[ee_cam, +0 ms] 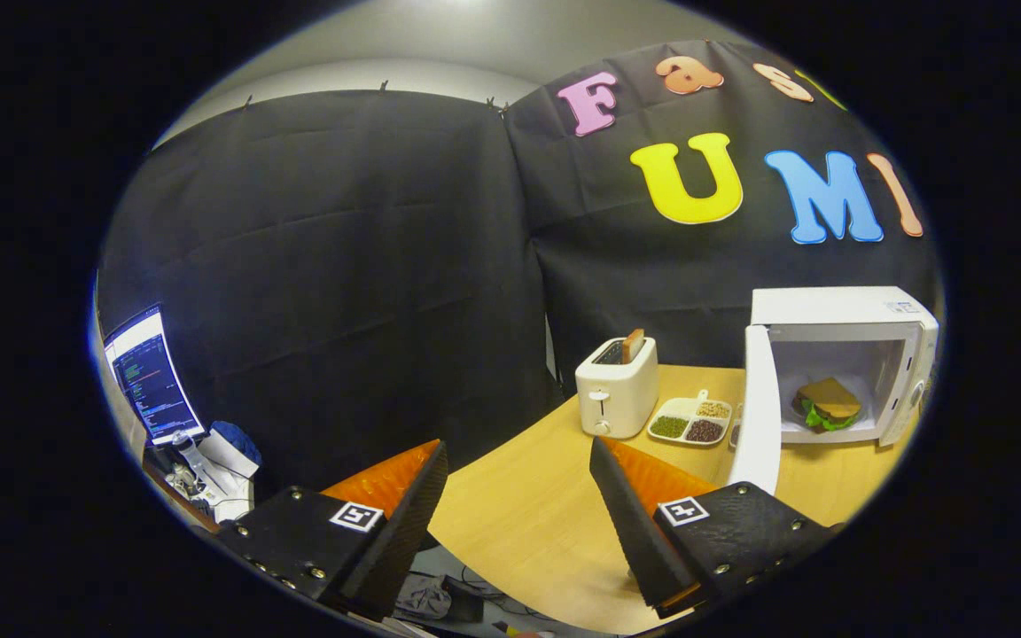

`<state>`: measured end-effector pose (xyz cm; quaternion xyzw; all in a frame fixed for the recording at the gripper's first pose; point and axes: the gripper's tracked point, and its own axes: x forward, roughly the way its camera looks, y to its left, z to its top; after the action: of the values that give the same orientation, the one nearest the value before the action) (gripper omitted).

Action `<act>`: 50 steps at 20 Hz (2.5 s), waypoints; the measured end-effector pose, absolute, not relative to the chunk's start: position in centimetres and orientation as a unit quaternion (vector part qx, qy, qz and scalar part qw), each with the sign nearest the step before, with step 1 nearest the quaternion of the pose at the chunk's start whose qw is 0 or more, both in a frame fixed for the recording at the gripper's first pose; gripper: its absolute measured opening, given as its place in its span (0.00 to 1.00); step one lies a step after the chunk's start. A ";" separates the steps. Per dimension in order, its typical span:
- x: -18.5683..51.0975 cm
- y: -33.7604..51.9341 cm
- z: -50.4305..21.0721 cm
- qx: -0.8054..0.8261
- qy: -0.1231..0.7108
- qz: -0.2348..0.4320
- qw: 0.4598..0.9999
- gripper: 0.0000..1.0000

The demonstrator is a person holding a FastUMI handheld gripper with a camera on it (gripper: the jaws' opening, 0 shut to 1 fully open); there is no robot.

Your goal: Open the microwave, put the food inside, and close the microwave door.

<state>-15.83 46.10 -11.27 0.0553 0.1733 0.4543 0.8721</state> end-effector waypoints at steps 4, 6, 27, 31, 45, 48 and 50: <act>-16.5 46.8 -15.1 0.047 0.209 0.457 0.863 0.98; -16.9 46.7 -16.8 0.040 0.223 0.453 0.862 0.97; -12.5 42.4 -23.4 -0.042 0.253 0.334 0.907 0.01; -12.2 40.0 -23.7 -0.034 0.266 0.323 0.908 0.01; -8.2 30.7 -22.8 -0.024 0.282 0.275 0.919 0.01; -7.1 28.8 -22.6 -0.020 0.284 0.262 0.922 0.01; -6.5 27.5 -22.4 -0.018 0.284 0.252 0.925 0.01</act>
<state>-6.50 27.51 -22.44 -0.0184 0.2836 0.2520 0.9251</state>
